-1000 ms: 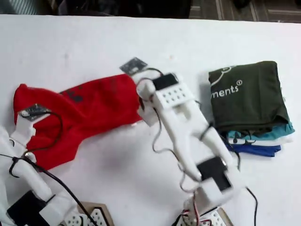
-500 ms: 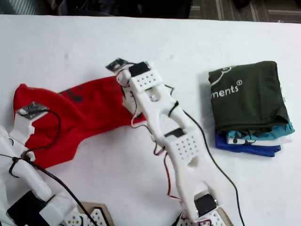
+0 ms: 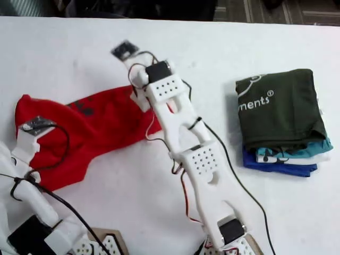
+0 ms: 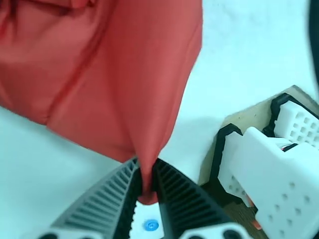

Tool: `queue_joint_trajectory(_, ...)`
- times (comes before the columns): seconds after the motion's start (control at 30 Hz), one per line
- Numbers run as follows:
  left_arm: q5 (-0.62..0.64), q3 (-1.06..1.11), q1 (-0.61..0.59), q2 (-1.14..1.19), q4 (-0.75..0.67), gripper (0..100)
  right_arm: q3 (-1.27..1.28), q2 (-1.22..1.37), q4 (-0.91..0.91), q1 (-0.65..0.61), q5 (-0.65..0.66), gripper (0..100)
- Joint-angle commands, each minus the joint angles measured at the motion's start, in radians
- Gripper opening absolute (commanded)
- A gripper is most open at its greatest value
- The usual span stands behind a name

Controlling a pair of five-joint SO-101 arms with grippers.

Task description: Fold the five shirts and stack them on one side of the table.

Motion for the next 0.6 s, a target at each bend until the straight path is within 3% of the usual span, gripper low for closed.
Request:
queue_joint_trajectory(0.0,0.006,0.04,-0.004,-0.033,-0.049,2,-0.097,-0.012,-0.162,0.019,0.006,1.8)
queue_joint_trajectory(0.07,0.006,0.058,-0.004,-0.035,-0.057,2,-0.104,-0.012,-0.214,0.027,0.006,4.8)
queue_joint_trajectory(0.27,0.006,0.064,-0.004,-0.035,-0.06,2,-0.103,-0.012,0.004,0.031,0.006,39.9)
queue_joint_trajectory(0.33,0.006,0.063,-0.002,-0.035,-0.061,2,-0.103,-0.012,0.101,0.042,0.008,41.1)
queue_joint_trajectory(0.57,0.008,0.069,0.038,-0.033,-0.061,2,0.055,-0.054,0.102,0.113,0.008,41.1)
